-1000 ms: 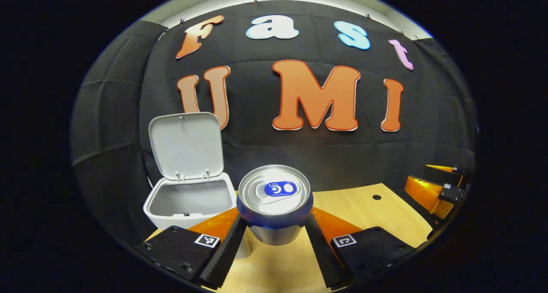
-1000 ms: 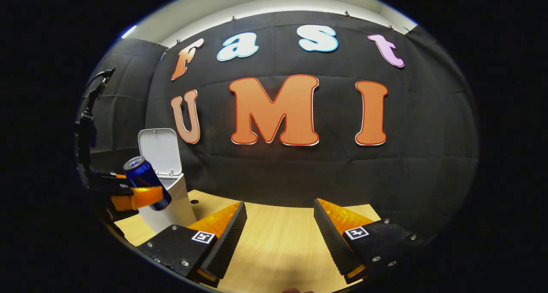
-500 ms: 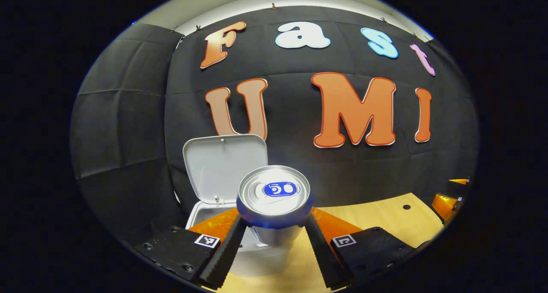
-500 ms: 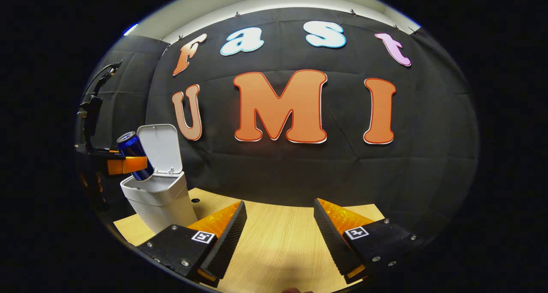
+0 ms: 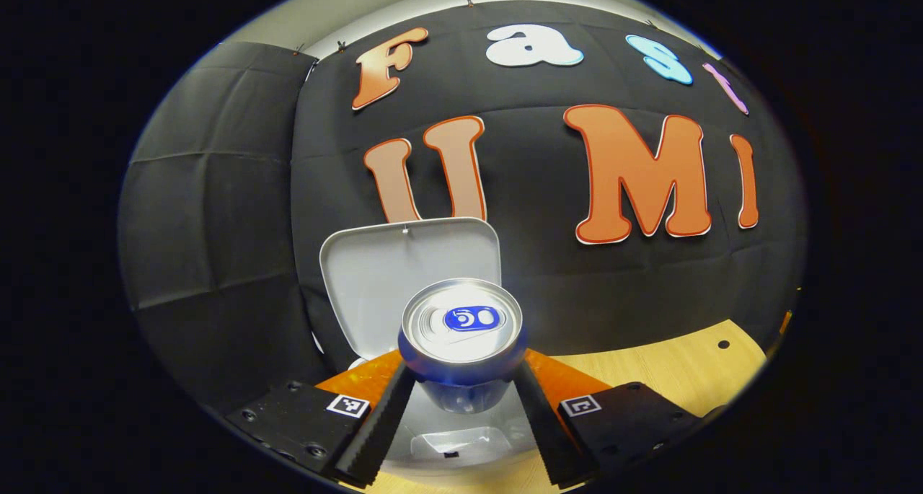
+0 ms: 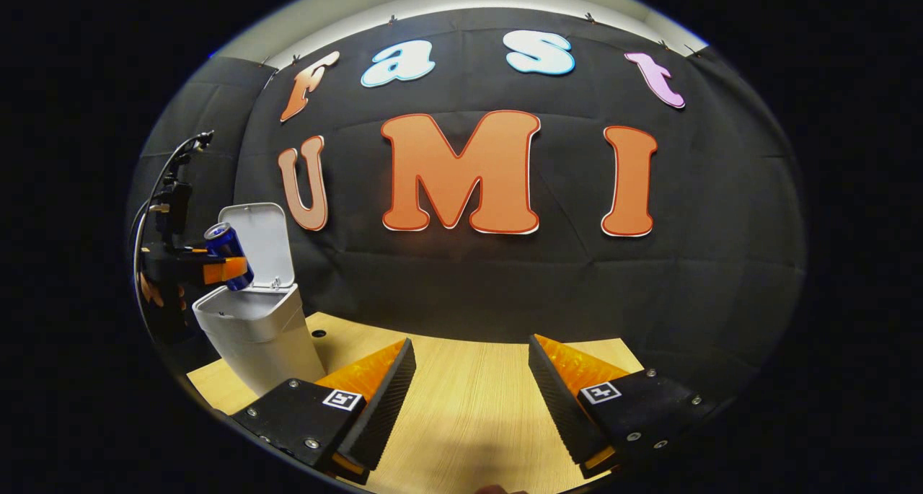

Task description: Press the lid of the desktop garbage bin to open it, pick up the crumpled paper on the desktop and throw it into the bin, then pick up the pop can on the desktop and drop it into the bin, and finally close the garbage bin lid.

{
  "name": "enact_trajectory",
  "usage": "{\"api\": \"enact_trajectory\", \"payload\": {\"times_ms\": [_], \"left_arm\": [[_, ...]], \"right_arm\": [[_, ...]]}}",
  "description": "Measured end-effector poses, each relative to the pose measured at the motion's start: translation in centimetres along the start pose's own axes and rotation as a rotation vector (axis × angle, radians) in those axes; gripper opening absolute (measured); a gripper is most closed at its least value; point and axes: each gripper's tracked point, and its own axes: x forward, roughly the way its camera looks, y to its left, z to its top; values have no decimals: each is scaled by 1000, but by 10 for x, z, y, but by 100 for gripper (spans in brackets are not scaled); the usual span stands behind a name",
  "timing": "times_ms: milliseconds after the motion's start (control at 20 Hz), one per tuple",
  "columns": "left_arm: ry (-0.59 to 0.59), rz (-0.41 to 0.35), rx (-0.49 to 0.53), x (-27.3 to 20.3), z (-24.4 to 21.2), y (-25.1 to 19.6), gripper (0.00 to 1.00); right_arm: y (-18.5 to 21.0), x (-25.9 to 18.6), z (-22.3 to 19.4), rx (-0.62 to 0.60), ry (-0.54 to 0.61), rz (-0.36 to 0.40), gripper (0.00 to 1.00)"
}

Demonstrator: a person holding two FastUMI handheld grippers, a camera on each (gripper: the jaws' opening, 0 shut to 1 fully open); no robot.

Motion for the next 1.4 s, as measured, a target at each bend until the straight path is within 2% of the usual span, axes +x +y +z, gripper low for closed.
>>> {"api": "enact_trajectory", "payload": {"times_ms": [150, 200, 250, 350, 650, 850, 1100, 1400], "left_arm": [[13, 8, -26, 12, -10, 5, 82], [16, 8, -27, 14, -12, 7, 87], [16, 9, -30, 14, -12, 7, 83], [20, 12, -29, 18, -14, 8, 85], [0, 14, -44, 14, 3, 10, 89], [-49, 3, -63, 8, 38, 11, 89], [-143, -7, -95, 5, 107, 20, 89], [-219, 45, -76, 18, 163, 49, 89]], "right_arm": [[-5, -1, -1, 2, 2, -12, 94], [-7, -2, -1, 2, 2, -18, 94], [-8, -3, -1, 5, 2, -20, 94], [-10, -4, -2, 12, 6, -25, 94], [-15, -11, -2, 11, 0, -32, 94], [-17, -14, -1, 27, -2, -31, 94], [-19, -17, -5, 18, 7, -32, 94], [-27, -18, -4, 25, 4, -39, 94]]}}
